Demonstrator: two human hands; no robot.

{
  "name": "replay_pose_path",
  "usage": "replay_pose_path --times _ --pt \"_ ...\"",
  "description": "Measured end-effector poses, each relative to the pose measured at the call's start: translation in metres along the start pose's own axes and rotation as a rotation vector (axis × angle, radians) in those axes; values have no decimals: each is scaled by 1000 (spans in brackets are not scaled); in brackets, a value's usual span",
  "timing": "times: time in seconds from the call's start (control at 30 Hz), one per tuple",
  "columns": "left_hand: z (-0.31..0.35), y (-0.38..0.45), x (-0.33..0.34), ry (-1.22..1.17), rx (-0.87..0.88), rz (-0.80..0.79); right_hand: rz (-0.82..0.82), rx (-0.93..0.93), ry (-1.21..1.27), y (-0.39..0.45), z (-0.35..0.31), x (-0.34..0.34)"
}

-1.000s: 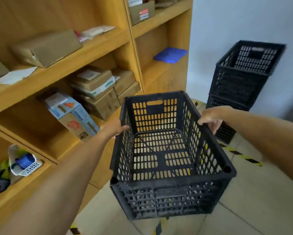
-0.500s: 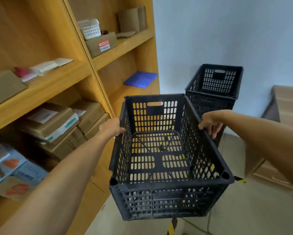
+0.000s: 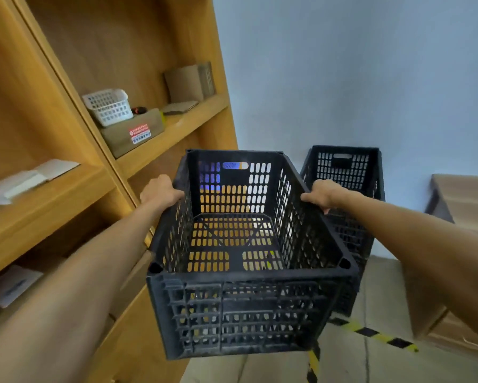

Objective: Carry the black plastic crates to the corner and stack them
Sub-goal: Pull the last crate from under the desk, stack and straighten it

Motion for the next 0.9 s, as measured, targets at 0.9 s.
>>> replay_pose_path --times 0.9 --pt "379 302 29 -69 582 85 497 302 -70 190 143 -265"
Point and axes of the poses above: each hand's wrist, its own y-axis towards the middle knuckle, its own x-axis out of the palm, z = x × y, the point moved 1 cm from there along y, towards the middle knuckle, and after that the axes turned 3 degrees about -z, right-handed, at the moved point
